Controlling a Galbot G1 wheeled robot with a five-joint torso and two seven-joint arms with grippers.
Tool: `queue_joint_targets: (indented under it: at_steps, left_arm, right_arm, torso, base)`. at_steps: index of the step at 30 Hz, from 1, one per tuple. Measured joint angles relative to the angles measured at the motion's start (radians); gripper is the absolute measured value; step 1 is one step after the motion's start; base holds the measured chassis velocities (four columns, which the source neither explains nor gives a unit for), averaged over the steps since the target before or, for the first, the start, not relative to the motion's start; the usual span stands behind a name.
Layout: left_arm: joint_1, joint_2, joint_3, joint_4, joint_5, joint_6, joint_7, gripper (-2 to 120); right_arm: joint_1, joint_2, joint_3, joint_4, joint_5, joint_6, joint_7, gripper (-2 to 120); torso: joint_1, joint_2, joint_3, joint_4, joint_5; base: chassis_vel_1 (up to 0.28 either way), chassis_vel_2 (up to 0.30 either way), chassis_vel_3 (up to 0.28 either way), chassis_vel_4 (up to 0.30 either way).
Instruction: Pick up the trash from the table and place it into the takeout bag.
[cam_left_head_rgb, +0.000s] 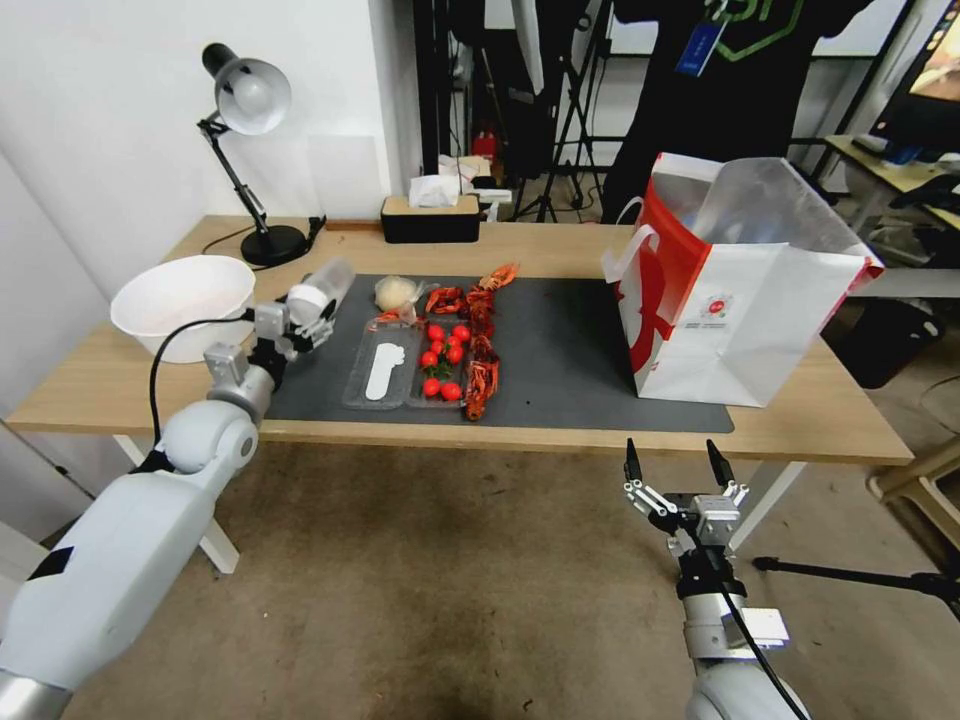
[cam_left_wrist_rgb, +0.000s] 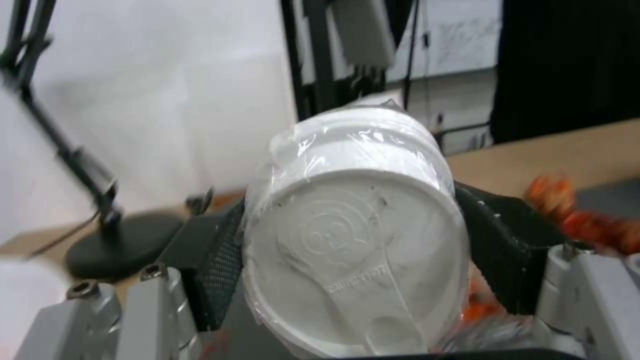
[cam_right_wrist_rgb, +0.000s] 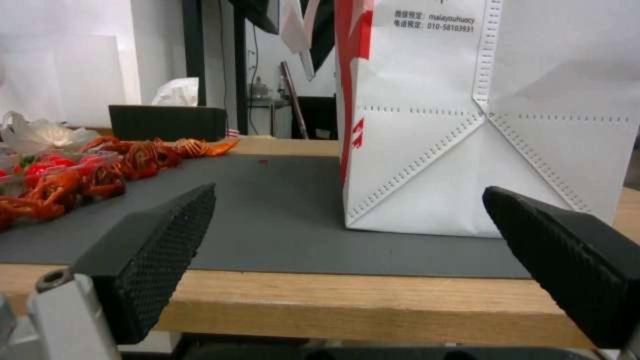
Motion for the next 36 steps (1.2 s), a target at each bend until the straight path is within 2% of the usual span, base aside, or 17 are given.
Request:
queue_joint_targets:
  at_steps: [3, 4, 7, 8, 11, 12, 15, 16, 20, 21, 24, 25, 32, 36]
  left_arm:
    - [-0.053, 0.025, 0.049, -0.066, -0.068, 0.002, 0.008, 70]
    - [-0.053, 0.025, 0.049, -0.066, -0.068, 0.002, 0.008, 70]
    - [-0.151, 0.054, 0.142, -0.113, -0.161, 0.002, 0.036, 70]
    - [-0.151, 0.054, 0.142, -0.113, -0.161, 0.002, 0.036, 70]
    - [-0.284, 0.076, 0.27, -0.128, -0.259, 0.001, 0.09, 70]
    - [-0.284, 0.076, 0.27, -0.128, -0.259, 0.001, 0.09, 70]
    - [-0.402, 0.066, 0.366, -0.12, -0.326, 0.0, 0.14, 70]
    - [-0.402, 0.066, 0.366, -0.12, -0.326, 0.0, 0.14, 70]
    - [-0.526, 0.009, 0.474, -0.095, -0.382, 0.001, 0.156, 70]
    - [-0.526, 0.009, 0.474, -0.095, -0.382, 0.001, 0.156, 70]
    - [-0.622, -0.051, 0.562, -0.06, -0.406, 0.002, 0.156, 70]
    - [-0.622, -0.051, 0.562, -0.06, -0.406, 0.002, 0.156, 70]
    - [-0.766, -0.183, 0.682, 0.021, -0.434, 0.006, 0.152, 70]
    - [-0.796, -0.222, 0.712, 0.048, -0.438, 0.006, 0.15, 70]
  right_arm:
    - [-0.002, 0.002, 0.0, 0.004, -0.003, 0.0, 0.0, 100]
    - [-0.002, 0.002, 0.0, 0.004, -0.003, 0.0, 0.0, 100]
    - [-0.005, 0.003, 0.0, 0.009, -0.005, 0.0, 0.0, 100]
    - [-0.005, 0.003, 0.0, 0.009, -0.005, 0.0, 0.0, 100]
    - [-0.01, 0.005, 0.004, 0.013, -0.006, 0.0, 0.001, 100]
    - [-0.01, 0.005, 0.004, 0.013, -0.006, 0.0, 0.001, 100]
    - [-0.014, 0.006, 0.01, 0.017, -0.006, 0.001, 0.003, 100]
    - [-0.014, 0.006, 0.01, 0.017, -0.006, 0.001, 0.003, 100]
    - [-0.015, 0.011, 0.014, 0.021, -0.006, 0.001, 0.004, 100]
    - [-0.015, 0.011, 0.014, 0.021, -0.006, 0.001, 0.004, 100]
    - [-0.011, 0.017, 0.014, 0.021, -0.007, -0.002, 0.004, 100]
    - [-0.011, 0.017, 0.014, 0.021, -0.007, -0.002, 0.004, 100]
    - [-0.008, 0.028, 0.014, 0.017, -0.011, -0.004, 0.004, 100]
    - [-0.009, 0.029, 0.014, 0.015, -0.011, -0.004, 0.004, 100]
  torso:
    - [0.0, 0.0, 0.0, 0.0, -0.0001]
    - [0.0, 0.0, 0.0, 0.0, -0.0001]
    - [0.0, 0.0, 0.0, -0.0001, -0.0001]
    - [0.0, 0.0, 0.0, -0.0001, -0.0001]
    - [0.0, 0.0, 0.0, -0.0001, 0.0001]
    - [0.0, 0.0, 0.0, -0.0001, 0.0001]
    - [0.0, 0.0, 0.0, -0.0001, 0.0005]
    - [0.0, 0.0, 0.0, -0.0001, 0.0005]
    - [0.0, 0.0, 0.0, 0.0, 0.0]
    - [0.0, 0.0, 0.0, 0.0, 0.0]
    - [0.0, 0.0, 0.0, -0.0002, 0.0002]
    - [0.0, 0.0, 0.0, -0.0002, 0.0002]
    - [0.0, 0.0, 0.0, -0.0003, 0.0002]
    - [0.0, 0.0, 0.0, -0.0003, 0.0003]
  base:
    - [0.0, 0.0, 0.0, 0.0]
    - [0.0, 0.0, 0.0, 0.0]
    - [0.0, 0.0, 0.0, 0.0]
    - [0.0, 0.0, 0.0, 0.0]
    - [0.0, 0.0, 0.0, 0.0]
    - [0.0, 0.0, 0.0, 0.0]
    - [0.0, 0.0, 0.0, 0.0]
    - [0.0, 0.0, 0.0, 0.0]
    - [0.0, 0.0, 0.0, 0.0]
    - [0.0, 0.0, 0.0, 0.0]
    - [0.0, 0.0, 0.0, 0.0]
    - [0.0, 0.0, 0.0, 0.0]
    - [0.0, 0.0, 0.0, 0.0]
    - [0.0, 0.0, 0.0, 0.0]
